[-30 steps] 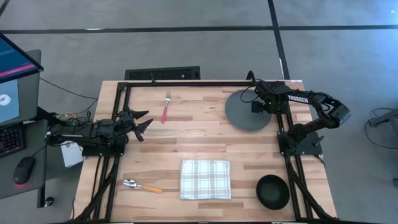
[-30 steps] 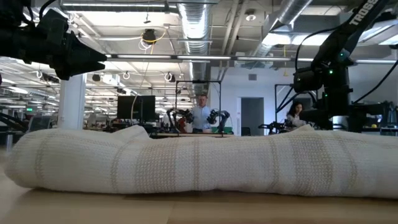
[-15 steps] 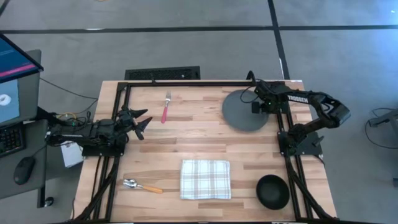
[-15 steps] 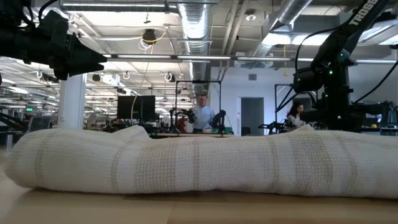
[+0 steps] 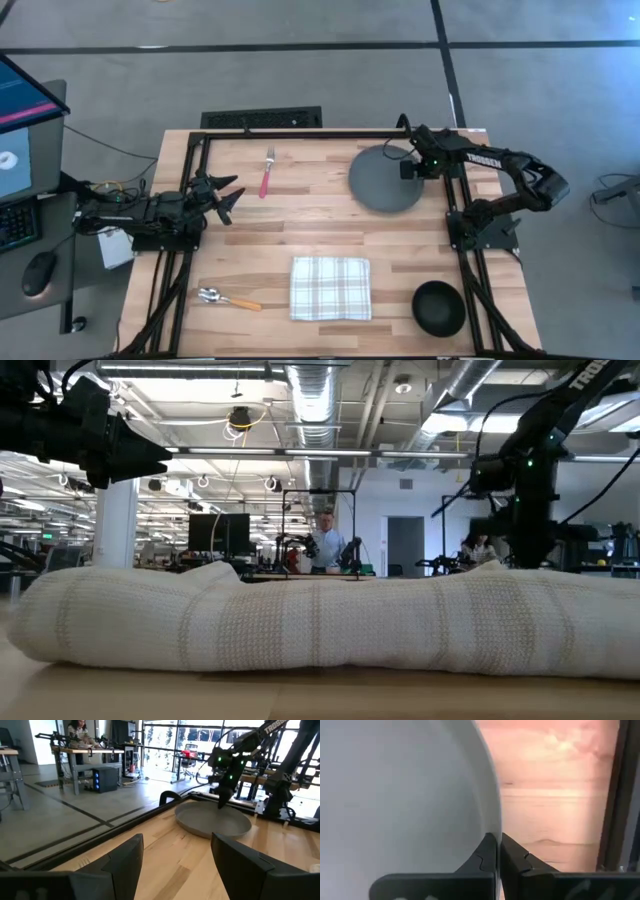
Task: Set table place
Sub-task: Move the gray plate to the center of the table
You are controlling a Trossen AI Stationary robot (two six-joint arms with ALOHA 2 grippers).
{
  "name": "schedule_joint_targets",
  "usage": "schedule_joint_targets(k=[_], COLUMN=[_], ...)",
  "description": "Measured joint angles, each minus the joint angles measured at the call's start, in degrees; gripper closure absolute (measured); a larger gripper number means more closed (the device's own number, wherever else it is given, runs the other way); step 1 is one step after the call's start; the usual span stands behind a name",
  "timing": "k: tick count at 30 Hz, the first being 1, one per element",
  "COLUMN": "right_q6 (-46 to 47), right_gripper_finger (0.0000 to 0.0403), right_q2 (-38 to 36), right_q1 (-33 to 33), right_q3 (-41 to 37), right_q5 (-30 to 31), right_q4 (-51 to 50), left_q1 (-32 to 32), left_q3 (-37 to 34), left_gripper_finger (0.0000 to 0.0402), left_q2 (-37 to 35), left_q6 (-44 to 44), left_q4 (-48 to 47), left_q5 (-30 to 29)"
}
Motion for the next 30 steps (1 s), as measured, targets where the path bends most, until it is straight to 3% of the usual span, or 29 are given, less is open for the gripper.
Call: schedule_joint_targets(k=[7,13,26,30], right_q6=[-0.6,0.3,3.1,3.1], right_gripper_finger=[0.038,0.038,0.038,0.038], right_q2=[-7.0,-9.3,1.9,7.2], right_q1=[0.5,6.0,23.9,27.3], right_q3=[6.1,13.1,22.4,22.6], right_q5=[-6.8,-8.1,-8.3,-8.3], right_q4=[-0.3,-0.3,2.2,8.6], left_q1=[0.0,0.0,0.0,0.0], left_q3=[0.0,0.0,0.0,0.0], left_gripper_finger=[0.0178,0.0178,0.0178,0.0178], left_q2=[0.0,0.0,0.0,0.0], left_q6=[0.0,0.4,0.2,0.1], left_q4=[0.0,0.0,0.0,0.0], left_q5=[0.0,-0.6,-3.0,-3.0])
